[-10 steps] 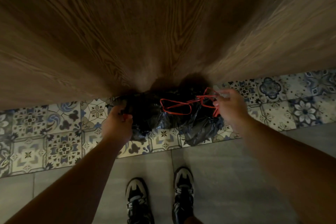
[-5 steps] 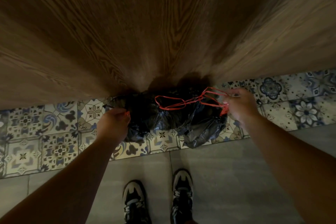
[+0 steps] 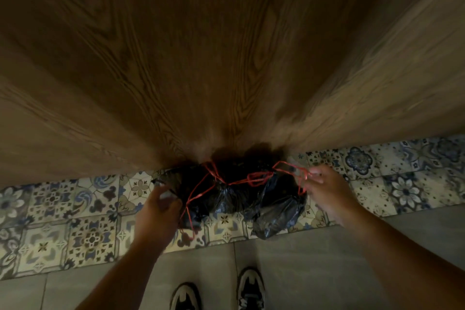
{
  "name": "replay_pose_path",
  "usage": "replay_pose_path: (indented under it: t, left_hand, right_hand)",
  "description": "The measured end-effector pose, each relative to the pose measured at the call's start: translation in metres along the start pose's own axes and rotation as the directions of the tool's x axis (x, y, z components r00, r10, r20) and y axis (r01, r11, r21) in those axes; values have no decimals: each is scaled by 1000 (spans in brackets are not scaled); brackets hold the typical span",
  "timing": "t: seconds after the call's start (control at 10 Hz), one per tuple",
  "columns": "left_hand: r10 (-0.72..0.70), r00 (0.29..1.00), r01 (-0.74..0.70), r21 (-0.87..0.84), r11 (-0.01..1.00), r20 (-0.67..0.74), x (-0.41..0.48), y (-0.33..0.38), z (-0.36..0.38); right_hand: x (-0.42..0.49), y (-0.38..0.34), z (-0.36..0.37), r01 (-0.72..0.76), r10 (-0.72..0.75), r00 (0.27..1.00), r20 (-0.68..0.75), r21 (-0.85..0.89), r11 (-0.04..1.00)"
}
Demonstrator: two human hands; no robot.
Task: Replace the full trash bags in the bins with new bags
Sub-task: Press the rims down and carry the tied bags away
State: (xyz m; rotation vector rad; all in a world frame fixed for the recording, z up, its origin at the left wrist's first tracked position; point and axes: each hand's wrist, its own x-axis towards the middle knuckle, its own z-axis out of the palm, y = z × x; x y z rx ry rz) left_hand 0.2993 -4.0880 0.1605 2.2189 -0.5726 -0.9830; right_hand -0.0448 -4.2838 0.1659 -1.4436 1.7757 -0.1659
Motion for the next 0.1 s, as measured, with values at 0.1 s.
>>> replay_pose_path:
  t: [0.1]
  left_hand:
    - [-20, 1000, 20, -8, 1000, 17, -26, 0, -20]
  right_hand:
    - [-25, -15, -22, 27, -27, 999, 23, 33, 999]
